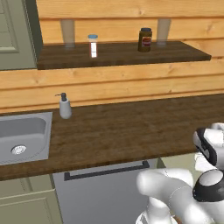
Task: Pick up the knife from the drawer and place it on the cutting board. Then place the meat from the plate to the cutting board.
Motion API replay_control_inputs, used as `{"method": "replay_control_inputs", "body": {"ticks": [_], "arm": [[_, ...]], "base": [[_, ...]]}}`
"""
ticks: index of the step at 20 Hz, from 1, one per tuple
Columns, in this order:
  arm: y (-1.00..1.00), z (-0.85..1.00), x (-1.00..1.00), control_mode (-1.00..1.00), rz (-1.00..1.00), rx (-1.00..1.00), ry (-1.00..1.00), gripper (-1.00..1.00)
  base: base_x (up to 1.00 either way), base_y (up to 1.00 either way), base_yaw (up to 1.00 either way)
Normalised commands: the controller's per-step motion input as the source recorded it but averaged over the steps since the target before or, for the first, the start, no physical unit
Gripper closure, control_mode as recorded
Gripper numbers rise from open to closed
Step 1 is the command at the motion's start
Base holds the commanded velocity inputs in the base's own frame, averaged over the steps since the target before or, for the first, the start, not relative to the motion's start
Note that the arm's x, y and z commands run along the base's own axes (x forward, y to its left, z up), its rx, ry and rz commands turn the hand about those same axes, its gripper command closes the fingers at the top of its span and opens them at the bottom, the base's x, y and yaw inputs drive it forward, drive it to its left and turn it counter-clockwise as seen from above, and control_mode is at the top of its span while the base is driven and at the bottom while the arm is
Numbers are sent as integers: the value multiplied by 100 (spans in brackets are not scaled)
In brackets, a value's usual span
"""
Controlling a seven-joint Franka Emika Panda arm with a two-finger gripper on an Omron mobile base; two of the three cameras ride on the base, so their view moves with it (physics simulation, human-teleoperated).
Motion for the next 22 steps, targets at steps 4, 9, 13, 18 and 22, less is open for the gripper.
{"method": "replay_control_inputs", "body": {"ticks": [4,9,13,18,22], "arm": [[0,100,-35,-100,-11,0,-8,100],[0,92,11,-100,-8,-1,-13,100],[-1,49,31,-100,0,0,-7,100],[0,22,37,-100,0,0,-1,100],[0,6,37,-100,0,0,0,100]], "base": [[0,0,0],[0,0,0],[0,0,0],[0,0,0],[0,0,0]]}}
